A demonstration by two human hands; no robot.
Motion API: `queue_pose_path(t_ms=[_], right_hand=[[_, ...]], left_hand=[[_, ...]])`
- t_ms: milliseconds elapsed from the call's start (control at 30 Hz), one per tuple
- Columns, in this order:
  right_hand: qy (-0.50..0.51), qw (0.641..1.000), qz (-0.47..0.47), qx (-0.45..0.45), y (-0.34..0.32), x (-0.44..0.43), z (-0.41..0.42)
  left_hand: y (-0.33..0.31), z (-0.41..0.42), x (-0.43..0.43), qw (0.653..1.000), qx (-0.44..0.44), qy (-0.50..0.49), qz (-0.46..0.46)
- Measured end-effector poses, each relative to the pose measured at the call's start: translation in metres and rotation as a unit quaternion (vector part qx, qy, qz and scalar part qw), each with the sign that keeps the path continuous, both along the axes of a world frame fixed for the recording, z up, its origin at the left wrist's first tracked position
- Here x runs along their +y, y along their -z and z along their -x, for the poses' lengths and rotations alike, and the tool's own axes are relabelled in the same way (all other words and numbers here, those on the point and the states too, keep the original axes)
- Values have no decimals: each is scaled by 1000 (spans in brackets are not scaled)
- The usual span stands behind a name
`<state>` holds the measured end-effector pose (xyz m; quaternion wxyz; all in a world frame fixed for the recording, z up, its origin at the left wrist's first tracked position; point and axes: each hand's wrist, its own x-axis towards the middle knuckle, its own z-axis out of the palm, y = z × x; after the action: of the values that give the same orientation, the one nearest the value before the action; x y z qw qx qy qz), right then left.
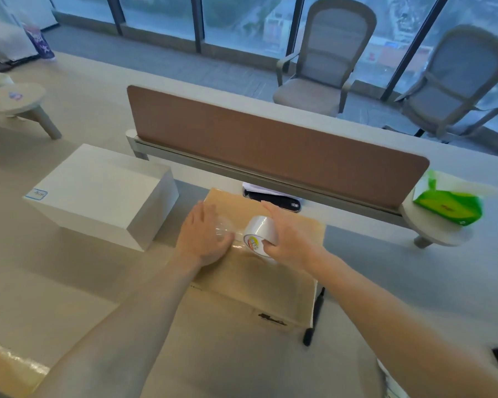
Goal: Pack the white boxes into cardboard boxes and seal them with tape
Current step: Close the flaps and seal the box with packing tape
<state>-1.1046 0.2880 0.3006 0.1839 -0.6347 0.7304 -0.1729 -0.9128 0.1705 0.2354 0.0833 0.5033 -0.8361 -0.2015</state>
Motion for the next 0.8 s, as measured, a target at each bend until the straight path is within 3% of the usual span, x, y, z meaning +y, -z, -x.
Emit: queue_pose_path(t_ms=[200, 533, 667, 800], right_hand=[[-18, 996, -35, 81, -2, 9, 30], [-21, 992, 46, 115, -7, 41, 47], [-23, 996, 38, 73, -5, 49, 48], [-21, 996, -16, -81, 3, 55, 50]], left_hand=[[5, 6, -1, 999, -36, -28, 8], [2, 15, 2, 997, -81, -14, 10], [3, 15, 0, 995, -95, -12, 2], [8, 14, 3, 996, -50, 44, 61]])
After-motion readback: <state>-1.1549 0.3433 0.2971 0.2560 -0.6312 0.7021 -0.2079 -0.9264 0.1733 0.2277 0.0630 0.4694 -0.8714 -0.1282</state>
